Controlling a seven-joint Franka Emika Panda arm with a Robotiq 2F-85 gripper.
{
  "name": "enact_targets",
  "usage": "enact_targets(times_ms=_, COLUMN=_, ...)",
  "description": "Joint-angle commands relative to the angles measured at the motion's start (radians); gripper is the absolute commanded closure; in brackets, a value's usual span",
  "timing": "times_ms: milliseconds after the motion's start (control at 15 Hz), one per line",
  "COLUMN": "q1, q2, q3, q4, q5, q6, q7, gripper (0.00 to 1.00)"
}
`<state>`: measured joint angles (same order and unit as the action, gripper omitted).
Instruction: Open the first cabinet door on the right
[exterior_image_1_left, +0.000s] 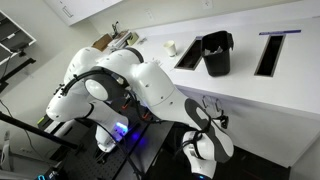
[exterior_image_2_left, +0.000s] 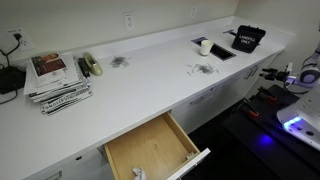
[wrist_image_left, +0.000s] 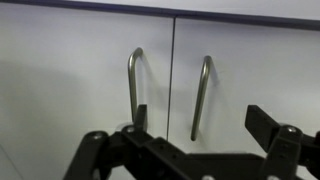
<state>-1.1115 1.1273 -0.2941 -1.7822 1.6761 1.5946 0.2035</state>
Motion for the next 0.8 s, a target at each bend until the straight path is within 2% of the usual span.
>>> enact_targets(times_ms=0, q1=-0.006, q2=0.02, q3=0.016, q4=0.04, q5=0.013, q6=-0.042, q7=0.021, gripper=0.0)
enact_targets(times_ms=600, q1=0.017, q2=0.033, q3=0.057, q4=0.048, q5=0.118, q6=-0.012, q7=0.018, gripper=0.0)
enact_targets(times_ms=667, q1=0.022, q2=0.037, q3=0.055, q4=0.051, q5=0.123, q6=-0.011, q7=0.022, gripper=0.25)
enact_targets(times_ms=733, q1=0.024, q2=0.039, q3=0.054, q4=0.051, q5=0.129, q6=-0.01, q7=0.02, gripper=0.26)
